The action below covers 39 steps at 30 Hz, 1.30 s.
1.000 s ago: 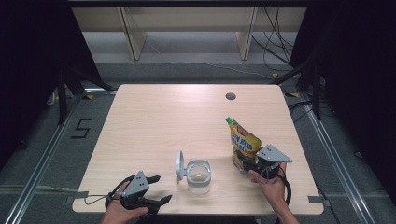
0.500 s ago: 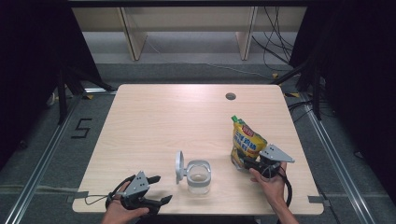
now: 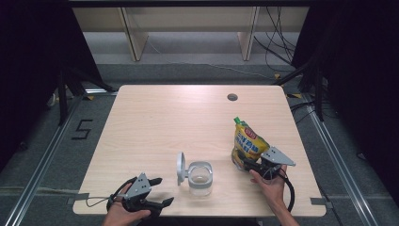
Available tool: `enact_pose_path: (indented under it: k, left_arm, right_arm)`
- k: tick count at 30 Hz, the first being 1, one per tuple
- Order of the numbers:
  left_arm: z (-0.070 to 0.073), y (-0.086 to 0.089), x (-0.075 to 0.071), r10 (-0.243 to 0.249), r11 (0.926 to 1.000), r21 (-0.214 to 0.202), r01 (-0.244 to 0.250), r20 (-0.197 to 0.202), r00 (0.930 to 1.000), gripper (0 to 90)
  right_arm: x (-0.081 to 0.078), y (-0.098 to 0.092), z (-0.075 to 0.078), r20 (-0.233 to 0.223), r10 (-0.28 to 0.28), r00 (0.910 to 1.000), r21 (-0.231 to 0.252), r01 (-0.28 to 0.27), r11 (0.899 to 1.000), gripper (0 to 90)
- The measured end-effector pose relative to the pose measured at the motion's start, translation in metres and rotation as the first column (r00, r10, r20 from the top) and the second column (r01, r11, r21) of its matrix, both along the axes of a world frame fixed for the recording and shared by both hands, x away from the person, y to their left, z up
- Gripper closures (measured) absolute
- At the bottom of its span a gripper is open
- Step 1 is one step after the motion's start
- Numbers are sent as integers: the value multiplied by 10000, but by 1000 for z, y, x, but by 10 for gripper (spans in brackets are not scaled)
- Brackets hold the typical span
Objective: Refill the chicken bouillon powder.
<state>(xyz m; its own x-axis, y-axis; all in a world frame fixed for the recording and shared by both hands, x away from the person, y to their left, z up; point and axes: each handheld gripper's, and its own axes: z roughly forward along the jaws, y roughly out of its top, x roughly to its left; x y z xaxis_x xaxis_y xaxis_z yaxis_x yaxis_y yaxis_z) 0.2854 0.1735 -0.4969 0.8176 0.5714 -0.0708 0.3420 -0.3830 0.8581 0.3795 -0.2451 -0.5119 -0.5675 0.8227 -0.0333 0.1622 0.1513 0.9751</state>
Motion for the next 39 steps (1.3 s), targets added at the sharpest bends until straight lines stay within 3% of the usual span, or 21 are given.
enact_pose_path:
  k: [1, 2, 3, 4, 5, 12, 13, 14, 15, 20, 22, 23, 24, 25, 26, 27, 30, 32, 36, 37, 39]
  left_arm:
    - [0, -1, -1, 64, 10000, -40, -64, -117, 9999, 207]
    - [0, 1, 0, -4, 9997, 224, 7, -138, 9999, 207]
    - [0, 1, 0, 16, 9998, 192, -13, -139, 9999, 207]
    - [0, 0, 0, -5, 9999, 116, 7, -159, 9999, 207]
    - [0, 0, 0, 10, 9999, 113, -8, -155, 9999, 207]
    - [0, 1, 0, -6, 9996, 283, 11, -165, 9999, 207]
    - [0, -1, -1, 104, 9999, -35, -105, -231, 9997, 207]
    - [0, 1, 1, -47, 9999, 110, 48, -45, 10000, 207]
    - [1, 3, 1, -29, 9994, 356, 28, 13, 10000, 207]
    - [1, 2, 0, 103, 9999, -1, -103, -229, 9997, 207]
    - [1, 3, 1, -39, 9999, 129, 39, -6, 10000, 207]
    - [1, 3, 1, -46, 9999, 133, 46, -19, 10000, 207]
    - [1, 2, 1, -44, 9999, 139, 44, -15, 10000, 207]
    - [1, 2, -1, 90, 10000, 21, -89, -214, 9997, 207]
    - [1, 2, -1, 62, 10000, 21, -62, -207, 9998, 207]
    - [1, 2, -1, 74, 10000, 18, -74, -205, 9998, 207]
    - [1, 3, 1, -75, 9996, 264, 75, 22, 10000, 207]
    - [0, 2, 0, 63, 10000, -11, -63, -273, 9996, 207]
    - [0, 1, 0, 93, 9999, -103, -96, -297, 9995, 207]
    - [0, 1, 0, 135, 9998, -113, -138, -231, 9996, 207]
    - [1, 3, 1, -2, 10000, 58, 2, -66, 10000, 207]
  right_arm:
    - [1, 1, -1, 99, 17, 9999, 65, -18, 10000, 361]
    - [-2, 3, -1, -335, -171, 9993, 267, 180, 9995, 375]
    - [1, 0, -1, -45, -47, 10000, -23, 47, 10000, 380]
    - [2, 1, -2, 14, 73, 10000, 248, -74, 9997, 391]
    - [0, 3, -3, -106, -207, 9997, 561, 213, 9982, 402]
    - [2, 2, -1, -305, -81, 9995, 708, 102, 9974, 428]
    - [1, -1, 2, -337, -122, 9994, 599, 142, 9981, 433]
    - [1, 0, 2, -186, -113, 9998, 591, 124, 9982, 435]
    - [0, 0, 4, -432, 74, 9990, 628, -47, 9980, 438]
    - [-10, 8, 17, -455, 367, 9983, 11, -367, 9993, 443]
    - [-16, 9, 26, -131, 416, 9991, -593, -423, 9973, 444]
    - [-20, 10, 29, 11, 400, 9992, -541, -399, 9977, 445]
    - [-21, 9, 33, 496, 417, 9979, -866, -373, 9955, 445]
    - [-26, 11, 36, 280, 494, 9984, -920, -466, 9947, 445]
    - [-28, 9, 39, 804, 541, 9953, -1357, -428, 9898, 445]
    - [-32, 10, 42, 659, 594, 9961, -1358, -500, 9895, 445]
    - [-39, 9, 50, 1175, 708, 9905, -2149, -442, 9756, 446]
    - [-45, 12, 54, 1352, 785, 9877, -2566, -416, 9656, 447]
    - [-52, 15, 58, 1451, 947, 9849, -2693, -528, 9616, 447]
    - [-57, 15, 60, 1484, 1100, 9828, -2816, -646, 9574, 448]
    - [-61, 17, 61, 1793, 1286, 9753, -3416, -609, 9379, 448]
